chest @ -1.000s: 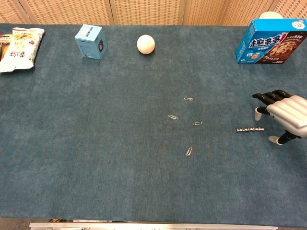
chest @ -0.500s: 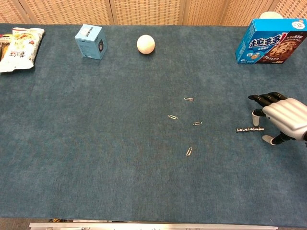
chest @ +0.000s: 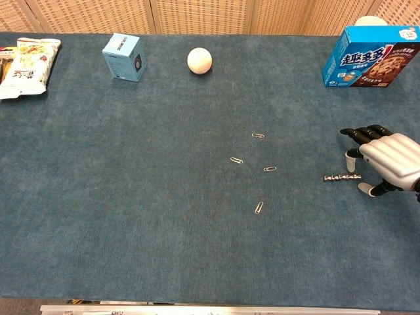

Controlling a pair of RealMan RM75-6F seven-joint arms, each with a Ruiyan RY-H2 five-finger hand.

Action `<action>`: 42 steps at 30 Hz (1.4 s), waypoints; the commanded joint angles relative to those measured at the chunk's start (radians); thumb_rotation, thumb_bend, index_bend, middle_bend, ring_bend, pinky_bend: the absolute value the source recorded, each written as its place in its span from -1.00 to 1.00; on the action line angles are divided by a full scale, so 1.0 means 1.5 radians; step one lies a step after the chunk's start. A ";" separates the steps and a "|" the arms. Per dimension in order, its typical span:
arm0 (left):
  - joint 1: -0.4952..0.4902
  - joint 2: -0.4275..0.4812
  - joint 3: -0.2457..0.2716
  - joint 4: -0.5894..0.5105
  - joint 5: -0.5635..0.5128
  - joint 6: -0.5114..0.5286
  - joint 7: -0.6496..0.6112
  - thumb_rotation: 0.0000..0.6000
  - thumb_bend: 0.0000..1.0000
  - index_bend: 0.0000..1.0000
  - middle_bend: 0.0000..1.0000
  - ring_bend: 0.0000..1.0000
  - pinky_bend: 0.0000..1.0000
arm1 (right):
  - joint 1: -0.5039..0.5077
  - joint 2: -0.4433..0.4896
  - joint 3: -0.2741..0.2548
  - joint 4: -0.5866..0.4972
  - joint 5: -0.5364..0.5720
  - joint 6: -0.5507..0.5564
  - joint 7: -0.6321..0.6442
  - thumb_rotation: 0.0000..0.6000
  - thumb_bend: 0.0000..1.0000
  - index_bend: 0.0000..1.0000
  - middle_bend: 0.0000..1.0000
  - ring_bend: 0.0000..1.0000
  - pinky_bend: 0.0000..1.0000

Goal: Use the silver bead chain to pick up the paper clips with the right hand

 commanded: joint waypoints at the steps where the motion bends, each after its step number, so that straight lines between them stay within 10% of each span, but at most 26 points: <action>1: 0.000 0.000 0.000 0.000 0.000 0.000 0.000 1.00 -1.00 -0.19 -0.28 -0.39 -0.13 | 0.000 -0.004 0.001 0.004 0.002 0.000 0.001 1.00 -0.51 -0.03 -0.91 -1.00 -0.89; 42: 0.001 0.002 0.000 0.001 0.001 0.001 -0.005 1.00 -1.00 -0.19 -0.28 -0.39 -0.13 | 0.000 -0.033 0.010 0.028 0.015 0.001 0.002 1.00 -0.42 0.11 -0.87 -1.00 -0.89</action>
